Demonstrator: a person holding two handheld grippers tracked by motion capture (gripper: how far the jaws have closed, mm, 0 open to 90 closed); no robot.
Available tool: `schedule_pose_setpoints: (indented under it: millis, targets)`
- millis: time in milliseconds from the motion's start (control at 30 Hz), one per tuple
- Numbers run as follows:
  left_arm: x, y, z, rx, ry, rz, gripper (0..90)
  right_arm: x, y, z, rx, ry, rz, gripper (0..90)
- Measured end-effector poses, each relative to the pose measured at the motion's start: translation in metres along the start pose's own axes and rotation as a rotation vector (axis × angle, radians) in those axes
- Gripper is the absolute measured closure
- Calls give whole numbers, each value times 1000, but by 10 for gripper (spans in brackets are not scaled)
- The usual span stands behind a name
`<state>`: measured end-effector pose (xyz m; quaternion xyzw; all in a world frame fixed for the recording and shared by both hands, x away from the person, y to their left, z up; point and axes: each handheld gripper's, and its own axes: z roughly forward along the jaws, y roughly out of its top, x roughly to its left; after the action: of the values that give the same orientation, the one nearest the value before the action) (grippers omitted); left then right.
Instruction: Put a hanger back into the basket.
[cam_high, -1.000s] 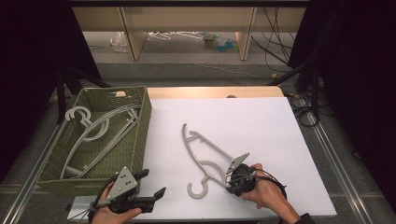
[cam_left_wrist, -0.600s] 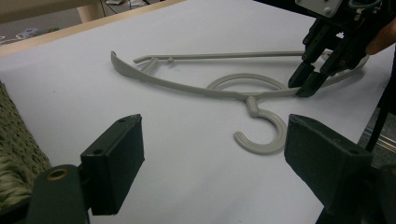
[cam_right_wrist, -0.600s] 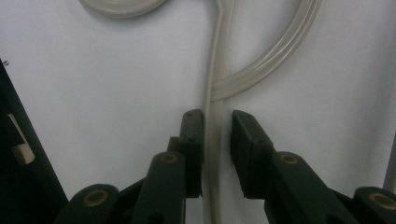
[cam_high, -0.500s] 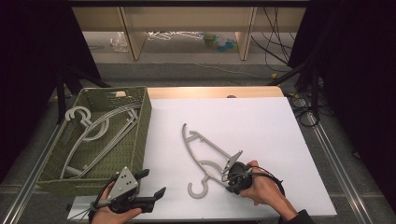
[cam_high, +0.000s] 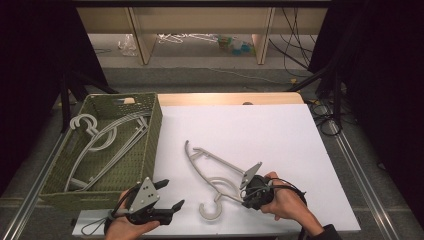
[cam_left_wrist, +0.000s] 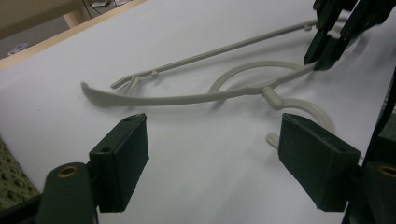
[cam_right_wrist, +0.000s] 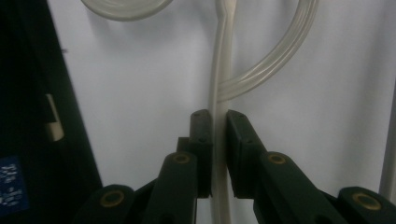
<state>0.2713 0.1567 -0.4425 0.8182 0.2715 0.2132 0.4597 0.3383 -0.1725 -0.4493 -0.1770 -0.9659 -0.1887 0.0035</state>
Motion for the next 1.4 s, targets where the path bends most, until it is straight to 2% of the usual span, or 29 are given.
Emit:
schedule_pose_setpoints:
  millis: [167,267,300,400,433,533,567,600,633,667,767,833,867,967,1067,1133,1200,1300,1400]
  targets:
    - [-1,1,17,36,2,31,271,8,2,-5,-13,37,-48,822]
    - [0,2,28,77,-5,112,305,13,2,-8,-18,66,-55,822]
    - [0,2,32,98,-19,113,315,14,2,-9,-23,67,-62,821]
    - [3,2,41,134,-18,133,320,19,4,-11,-30,61,-70,821]
    - [3,2,43,142,-22,141,321,19,4,-12,-27,66,-89,821]
    - [1,3,47,149,-33,162,319,22,5,-14,-38,76,-96,821]
    - [1,4,48,159,-32,187,319,23,5,-15,-38,81,-111,820]
    - [-1,4,50,152,-43,182,320,25,6,-15,-41,82,-114,820]
    - [-1,4,51,163,-46,208,328,26,6,-16,-41,84,-120,820]
    - [-4,4,54,161,-63,209,337,26,6,-17,-44,89,-126,820]
    - [-11,5,58,178,-92,270,365,26,6,-17,-45,90,-133,819]
    - [-14,5,60,177,-97,294,370,27,5,-18,-44,94,-133,819]
    - [-14,5,61,196,-102,311,378,27,5,-18,-45,97,-132,819]
    - [-16,3,66,207,-100,334,385,28,6,-19,-51,95,-127,819]
    - [-19,4,70,197,-104,346,408,28,6,-19,-49,109,-144,819]
    - [-20,6,70,211,-111,387,452,29,6,-20,-52,110,-151,819]
    - [-22,6,72,202,-128,409,495,29,6,-20,-54,111,-152,819]
    - [-24,6,73,195,-146,464,569,28,5,-19,-52,107,-151,819]
    - [-27,9,73,202,-162,551,615,28,4,-19,-50,109,-151,819]
